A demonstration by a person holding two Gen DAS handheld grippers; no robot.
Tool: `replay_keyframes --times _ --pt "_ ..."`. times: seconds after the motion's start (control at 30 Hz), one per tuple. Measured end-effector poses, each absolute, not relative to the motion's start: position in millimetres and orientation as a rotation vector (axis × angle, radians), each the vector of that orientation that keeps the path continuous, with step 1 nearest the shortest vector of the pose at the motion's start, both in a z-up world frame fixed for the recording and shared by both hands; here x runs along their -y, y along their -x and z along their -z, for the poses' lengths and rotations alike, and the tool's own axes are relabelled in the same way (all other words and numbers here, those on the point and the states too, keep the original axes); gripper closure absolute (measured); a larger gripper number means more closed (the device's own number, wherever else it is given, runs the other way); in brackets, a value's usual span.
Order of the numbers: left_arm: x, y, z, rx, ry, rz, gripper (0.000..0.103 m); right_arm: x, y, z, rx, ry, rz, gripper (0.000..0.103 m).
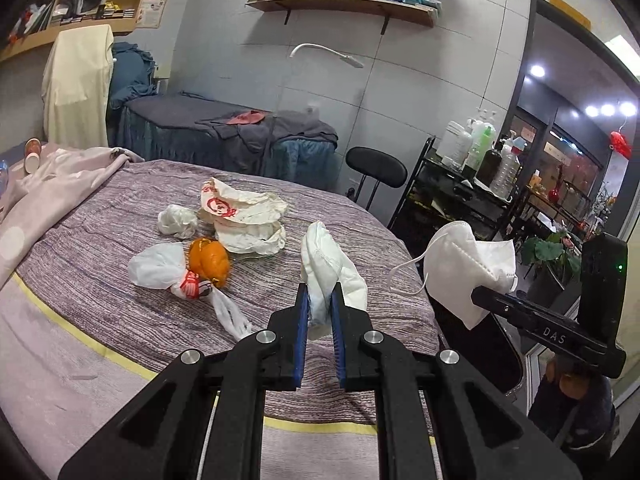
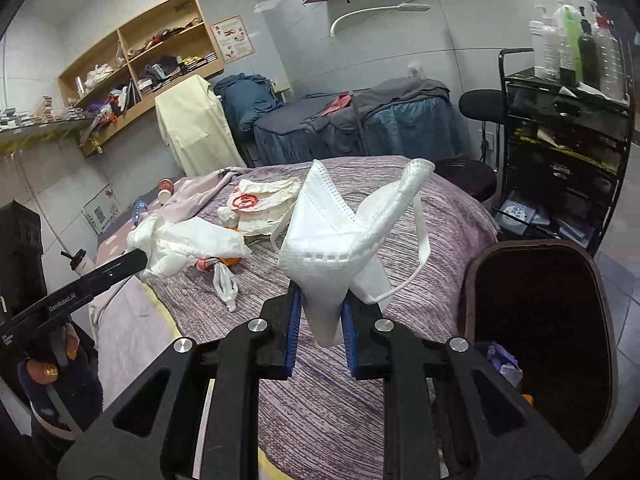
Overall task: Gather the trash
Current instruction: 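Carry mask and tissue to the brown bin and open both tools over it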
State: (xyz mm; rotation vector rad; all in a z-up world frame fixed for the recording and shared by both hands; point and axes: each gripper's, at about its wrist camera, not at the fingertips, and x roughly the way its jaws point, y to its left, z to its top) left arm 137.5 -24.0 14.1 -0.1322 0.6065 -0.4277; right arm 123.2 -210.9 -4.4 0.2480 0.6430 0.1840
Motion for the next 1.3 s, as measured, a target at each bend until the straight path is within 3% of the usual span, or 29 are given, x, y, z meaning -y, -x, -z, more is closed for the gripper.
replay_keyframes --times 0.43,1.0,1.1,1.17,1.3 --pt "87.2 -134.2 -15.3 -0.627 0.084 0.567 0.092 283.6 -85.2 17.8 -0.637 -0.308 0.008 0.084" --pt "174.0 -134.8 -4.3 -0.682 0.020 0.738 0.092 348.2 -68.6 78.6 -0.746 -0.396 0.186 0.083" --pt "184.5 -135.0 -0.9 -0.695 0.009 0.757 0.092 351.2 -67.2 87.7 -0.768 -0.399 0.208 0.068" --pt "190.6 -134.0 2.1 -0.700 0.000 0.765 0.092 354.5 -66.9 94.1 -0.781 -0.407 0.231 0.047" --pt "201.8 -135.0 9.3 -0.718 -0.019 0.780 0.092 357.3 -63.8 100.6 -0.790 -0.412 0.258 0.036"
